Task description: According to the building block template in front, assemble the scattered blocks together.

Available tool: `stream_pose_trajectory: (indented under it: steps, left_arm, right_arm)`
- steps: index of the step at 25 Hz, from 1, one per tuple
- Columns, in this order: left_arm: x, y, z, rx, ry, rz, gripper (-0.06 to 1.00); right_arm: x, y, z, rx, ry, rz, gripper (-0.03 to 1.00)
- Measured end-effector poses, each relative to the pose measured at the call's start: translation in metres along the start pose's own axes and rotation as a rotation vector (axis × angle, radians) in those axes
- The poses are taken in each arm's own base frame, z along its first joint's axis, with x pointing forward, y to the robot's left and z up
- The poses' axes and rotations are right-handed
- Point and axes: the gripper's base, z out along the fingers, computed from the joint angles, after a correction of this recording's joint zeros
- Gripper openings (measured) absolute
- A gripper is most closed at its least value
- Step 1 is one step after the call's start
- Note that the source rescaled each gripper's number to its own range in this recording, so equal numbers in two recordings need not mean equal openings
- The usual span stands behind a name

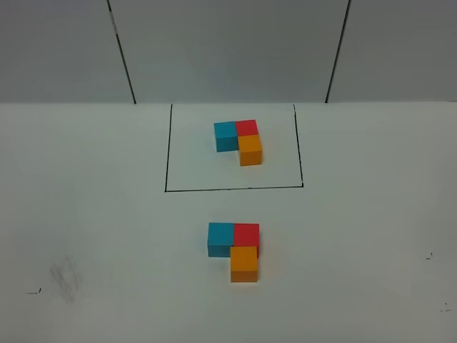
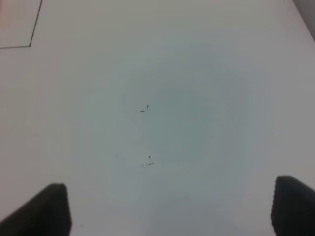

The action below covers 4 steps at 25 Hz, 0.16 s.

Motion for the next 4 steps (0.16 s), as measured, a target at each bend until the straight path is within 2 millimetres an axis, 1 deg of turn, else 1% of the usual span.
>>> stream_pose_trajectory:
  steps: [4]
  left_arm:
    - [0.0000, 0.0000, 0.0000, 0.000, 0.000, 0.000, 0.84]
  right_arm:
    - [0.0000, 0.0000, 0.0000, 0.000, 0.000, 0.000, 0.89]
